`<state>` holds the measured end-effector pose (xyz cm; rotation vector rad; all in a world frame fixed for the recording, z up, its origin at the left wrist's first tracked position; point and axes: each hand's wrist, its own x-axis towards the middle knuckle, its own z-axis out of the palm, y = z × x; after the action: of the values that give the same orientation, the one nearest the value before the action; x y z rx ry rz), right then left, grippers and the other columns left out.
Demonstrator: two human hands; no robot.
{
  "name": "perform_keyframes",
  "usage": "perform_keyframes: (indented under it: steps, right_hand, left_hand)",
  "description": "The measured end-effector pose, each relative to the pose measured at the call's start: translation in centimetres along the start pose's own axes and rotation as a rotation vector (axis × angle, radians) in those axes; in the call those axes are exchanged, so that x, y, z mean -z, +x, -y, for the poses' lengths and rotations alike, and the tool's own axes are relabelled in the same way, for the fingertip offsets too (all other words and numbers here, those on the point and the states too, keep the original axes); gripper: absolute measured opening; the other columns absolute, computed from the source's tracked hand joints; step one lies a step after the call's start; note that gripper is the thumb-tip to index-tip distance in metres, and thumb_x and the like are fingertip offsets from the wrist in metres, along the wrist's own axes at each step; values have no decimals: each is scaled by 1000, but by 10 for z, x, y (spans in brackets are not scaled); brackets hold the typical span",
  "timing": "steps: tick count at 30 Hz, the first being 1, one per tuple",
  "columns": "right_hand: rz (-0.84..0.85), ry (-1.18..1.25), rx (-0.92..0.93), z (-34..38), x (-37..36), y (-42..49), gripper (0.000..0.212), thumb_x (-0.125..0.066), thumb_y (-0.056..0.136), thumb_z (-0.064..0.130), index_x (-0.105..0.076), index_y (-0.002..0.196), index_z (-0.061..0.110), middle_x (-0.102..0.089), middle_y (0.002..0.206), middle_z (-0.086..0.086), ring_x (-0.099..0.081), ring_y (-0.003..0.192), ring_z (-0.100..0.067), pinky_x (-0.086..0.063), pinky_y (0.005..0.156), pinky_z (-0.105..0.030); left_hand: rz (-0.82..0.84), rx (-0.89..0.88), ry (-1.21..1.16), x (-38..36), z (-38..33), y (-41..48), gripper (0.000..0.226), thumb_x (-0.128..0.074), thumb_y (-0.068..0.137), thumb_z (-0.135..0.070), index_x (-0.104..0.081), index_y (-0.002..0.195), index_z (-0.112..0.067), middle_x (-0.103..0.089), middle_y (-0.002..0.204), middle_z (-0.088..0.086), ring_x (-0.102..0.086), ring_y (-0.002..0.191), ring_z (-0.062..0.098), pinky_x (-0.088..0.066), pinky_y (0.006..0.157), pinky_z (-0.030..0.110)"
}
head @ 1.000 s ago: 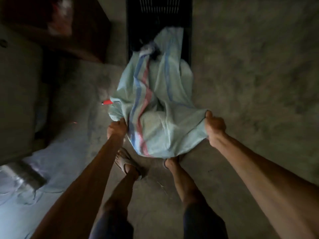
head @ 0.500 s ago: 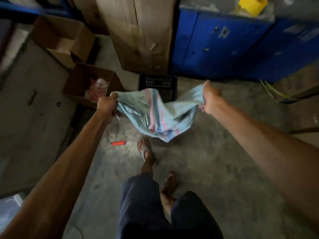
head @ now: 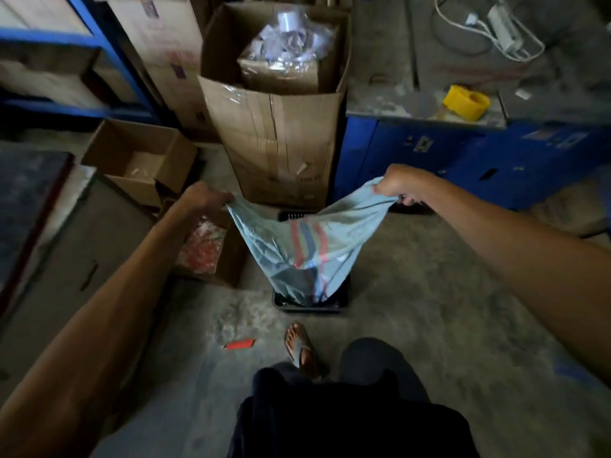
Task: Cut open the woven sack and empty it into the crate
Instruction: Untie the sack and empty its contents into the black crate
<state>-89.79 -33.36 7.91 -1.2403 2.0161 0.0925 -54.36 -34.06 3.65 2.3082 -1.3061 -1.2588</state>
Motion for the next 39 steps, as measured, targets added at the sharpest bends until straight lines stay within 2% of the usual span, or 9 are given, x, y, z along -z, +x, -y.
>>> perform_keyframes:
  steps: [4, 12, 16, 20, 24, 27, 30, 34, 39]
  right_hand:
    - [-83, -108, 107, 11, 29, -9, 24, -53, 97, 24, -61, 100, 1, -57, 82, -13, -51, 62, -23, -35, 50, -27]
    - [-519, 3, 421, 39, 133, -40, 42, -60, 74, 41, -72, 82, 1, -72, 83, -20, -68, 81, -35, -53, 71, -44]
    - [-558, -170, 485, 45, 150, -46, 39, -57, 91, 36, -73, 93, 0, -70, 94, -24, -66, 90, -38, -54, 78, -44]
    - [-1027, 50, 794, 53, 189, -77, 37, -49, 93, 44, -67, 84, 13, -65, 76, -7, -60, 69, -22, -37, 55, -25]
    - [-672, -257, 805, 91, 227, -87, 33, -56, 94, 38, -66, 99, 7, -62, 86, -10, -57, 77, -25, -40, 57, -30]
    - [-563, -532, 780, 115, 238, -88, 36, -67, 89, 33, -65, 102, -1, -64, 97, -16, -62, 89, -33, -47, 69, -34]
    - [-599, -456, 931, 128, 244, -96, 33, -72, 84, 39, -59, 94, 10, -59, 88, -5, -57, 73, -22, -34, 54, -27]
    - [-396, -208, 939, 134, 245, -97, 47, -66, 85, 56, -64, 93, 10, -60, 75, 0, -55, 63, -14, -37, 57, -29]
    - [-961, 148, 815, 89, 205, -74, 91, -47, 81, 79, -23, 148, 23, -53, 133, -12, -57, 113, -27, -52, 86, -43]
  left_hand:
    - [21, -50, -12, 6, -6, -8, 22, -65, 89, -29, -58, 73, -15, -61, 85, 12, -55, 57, 21, -50, 55, 26]
    - [-208, -305, -387, 62, -101, -53, 28, -63, 82, -38, -65, 60, -21, -59, 38, -10, -49, 31, 2, -37, 33, 14]
    - [-194, -440, -239, 70, -145, -68, 24, -57, 92, -35, -63, 72, -24, -63, 65, -3, -54, 51, 8, -41, 50, 23]
    - [-222, -601, -352, 100, -164, -89, 27, -61, 88, -43, -73, 71, -26, -72, 67, -5, -69, 64, 12, -59, 59, 26]
    - [-170, -845, 5, 124, -221, -110, 50, -52, 81, -63, -79, 78, -20, -71, 71, 6, -63, 66, 14, -51, 63, 31]
    - [-8, -1107, 66, 96, -248, -112, 43, -50, 97, -42, -77, 90, -9, -70, 97, 17, -66, 84, 18, -55, 72, 32]
    - [348, -988, -422, 60, -257, -94, 30, -50, 100, -33, -77, 107, -20, -76, 113, 0, -68, 110, 14, -52, 93, 26]
    - [486, -919, -724, 19, -264, -72, 46, -44, 105, -30, -52, 135, 4, -56, 138, 25, -49, 135, 39, -42, 112, 46]
    - [307, -713, -873, 0, -268, -63, 53, -47, 101, -43, -57, 133, -1, -60, 137, 22, -55, 130, 35, -36, 116, 53]
